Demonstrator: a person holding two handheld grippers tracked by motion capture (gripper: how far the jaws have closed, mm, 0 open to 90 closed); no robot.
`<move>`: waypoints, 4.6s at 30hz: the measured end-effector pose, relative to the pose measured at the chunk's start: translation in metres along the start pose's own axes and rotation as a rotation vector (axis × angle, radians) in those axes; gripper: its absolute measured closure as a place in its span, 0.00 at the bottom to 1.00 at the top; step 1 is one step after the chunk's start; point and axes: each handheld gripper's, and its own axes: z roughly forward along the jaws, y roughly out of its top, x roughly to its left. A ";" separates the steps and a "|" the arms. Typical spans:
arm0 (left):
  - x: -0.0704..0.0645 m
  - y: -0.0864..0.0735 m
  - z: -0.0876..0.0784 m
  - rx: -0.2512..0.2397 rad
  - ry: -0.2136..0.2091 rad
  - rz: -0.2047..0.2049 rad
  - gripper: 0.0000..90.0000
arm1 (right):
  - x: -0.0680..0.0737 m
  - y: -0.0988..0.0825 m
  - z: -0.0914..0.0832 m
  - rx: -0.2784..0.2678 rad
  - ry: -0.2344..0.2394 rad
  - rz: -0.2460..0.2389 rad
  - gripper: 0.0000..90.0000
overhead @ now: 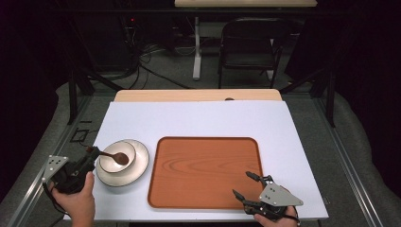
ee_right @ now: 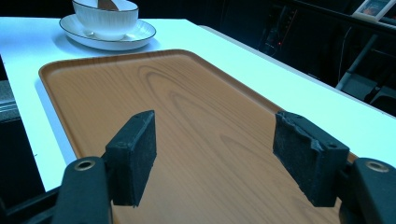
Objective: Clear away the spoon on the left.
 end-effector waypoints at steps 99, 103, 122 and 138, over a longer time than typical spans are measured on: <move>-0.145 0.003 0.011 0.320 -0.499 0.281 0.94 | -0.001 0.000 -0.002 -0.003 -0.002 0.004 0.33; -0.148 0.003 0.021 0.340 -0.496 0.294 0.94 | -0.001 0.000 -0.002 -0.002 -0.003 0.005 0.33; -0.143 0.012 0.081 0.444 -0.447 0.203 0.91 | -0.002 0.000 -0.002 -0.006 -0.001 0.004 0.33; -0.131 -0.004 0.136 0.543 -0.322 0.041 0.88 | -0.002 -0.001 -0.002 -0.005 0.003 0.007 0.33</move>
